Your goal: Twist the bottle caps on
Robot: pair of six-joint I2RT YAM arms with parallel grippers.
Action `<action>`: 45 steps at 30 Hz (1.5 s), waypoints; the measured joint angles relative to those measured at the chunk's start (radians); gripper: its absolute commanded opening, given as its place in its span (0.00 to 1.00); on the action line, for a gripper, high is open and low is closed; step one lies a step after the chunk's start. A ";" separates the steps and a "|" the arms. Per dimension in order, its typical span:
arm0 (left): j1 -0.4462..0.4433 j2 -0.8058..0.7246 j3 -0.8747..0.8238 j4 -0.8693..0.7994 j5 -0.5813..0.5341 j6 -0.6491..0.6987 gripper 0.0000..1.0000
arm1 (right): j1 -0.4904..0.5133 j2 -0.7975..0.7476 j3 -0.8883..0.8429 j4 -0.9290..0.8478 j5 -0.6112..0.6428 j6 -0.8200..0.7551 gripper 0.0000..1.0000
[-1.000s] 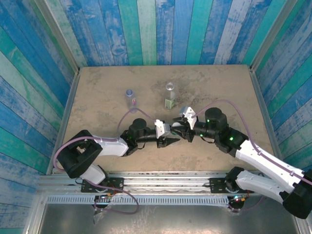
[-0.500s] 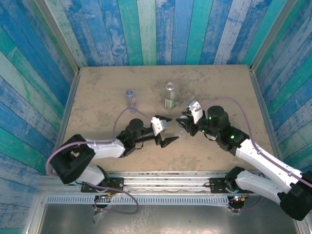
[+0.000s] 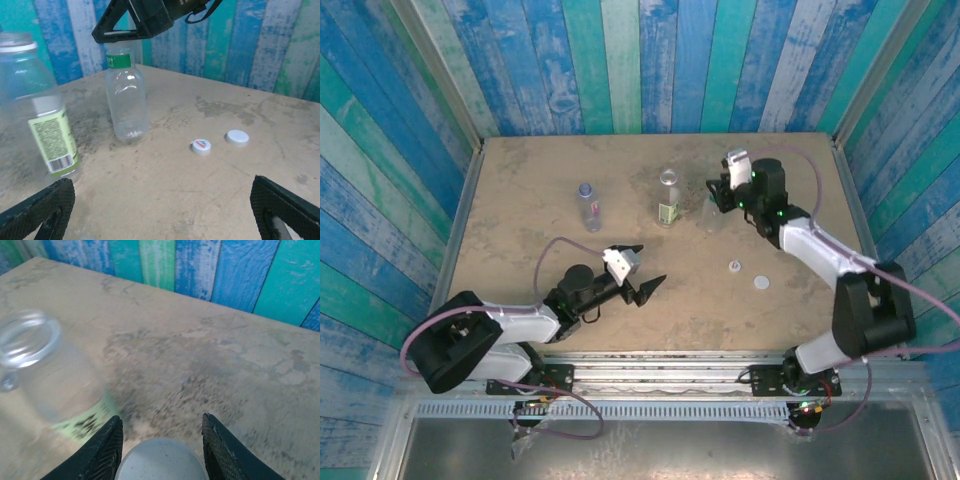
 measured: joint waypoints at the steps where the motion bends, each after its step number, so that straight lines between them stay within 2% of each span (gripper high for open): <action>1: 0.000 -0.008 0.000 -0.001 -0.019 -0.007 0.94 | -0.011 0.045 0.037 0.007 -0.003 0.000 0.33; 11: 0.000 -0.094 -0.031 0.003 -0.153 -0.029 0.94 | -0.074 0.325 0.306 0.019 -0.050 -0.011 0.35; 16: 0.000 -0.124 -0.041 -0.016 -0.210 -0.028 0.94 | -0.086 0.353 0.333 0.011 -0.054 -0.024 0.42; 27: 0.000 -0.087 0.029 -0.078 -0.306 -0.024 0.94 | -0.088 0.354 0.339 -0.018 -0.063 -0.050 0.46; 31: 0.000 -0.068 0.055 -0.082 -0.332 -0.024 0.94 | -0.088 0.362 0.340 -0.030 -0.076 -0.060 0.56; 40: 0.023 0.036 0.144 -0.090 -0.351 -0.015 0.94 | -0.089 0.354 0.352 -0.058 -0.092 -0.080 0.89; 45: 0.068 0.158 0.258 -0.092 -0.318 -0.012 0.94 | -0.088 0.251 0.289 -0.057 -0.082 -0.089 0.95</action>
